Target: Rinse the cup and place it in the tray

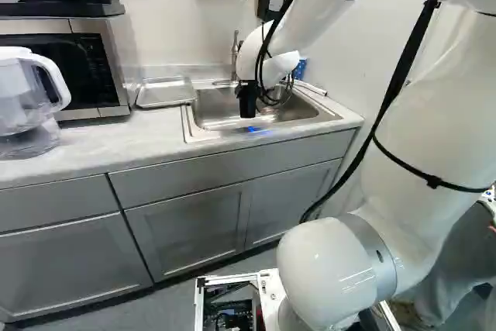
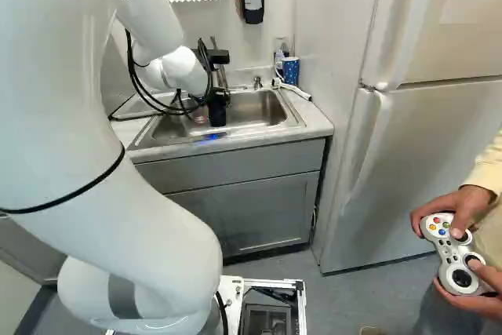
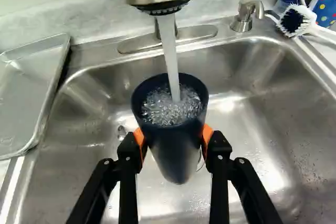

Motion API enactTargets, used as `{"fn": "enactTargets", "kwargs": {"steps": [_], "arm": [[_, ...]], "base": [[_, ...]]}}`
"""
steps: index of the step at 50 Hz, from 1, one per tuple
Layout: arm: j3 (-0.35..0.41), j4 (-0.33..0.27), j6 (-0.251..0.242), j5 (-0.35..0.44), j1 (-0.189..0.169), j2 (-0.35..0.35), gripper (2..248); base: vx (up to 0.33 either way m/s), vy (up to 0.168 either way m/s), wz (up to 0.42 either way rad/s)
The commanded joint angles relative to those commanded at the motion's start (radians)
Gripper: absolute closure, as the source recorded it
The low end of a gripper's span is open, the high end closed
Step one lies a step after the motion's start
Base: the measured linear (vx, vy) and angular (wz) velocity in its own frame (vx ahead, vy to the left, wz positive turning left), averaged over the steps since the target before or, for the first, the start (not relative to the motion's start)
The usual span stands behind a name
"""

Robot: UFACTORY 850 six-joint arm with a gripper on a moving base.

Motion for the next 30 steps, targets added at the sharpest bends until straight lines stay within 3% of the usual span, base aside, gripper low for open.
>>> {"fn": "enactTargets", "kwargs": {"steps": [30], "arm": [[-0.026, 0.0, 0.0, 0.01, 0.091, -0.026, 128]], "base": [[0.0, 0.0, 0.0]]}}
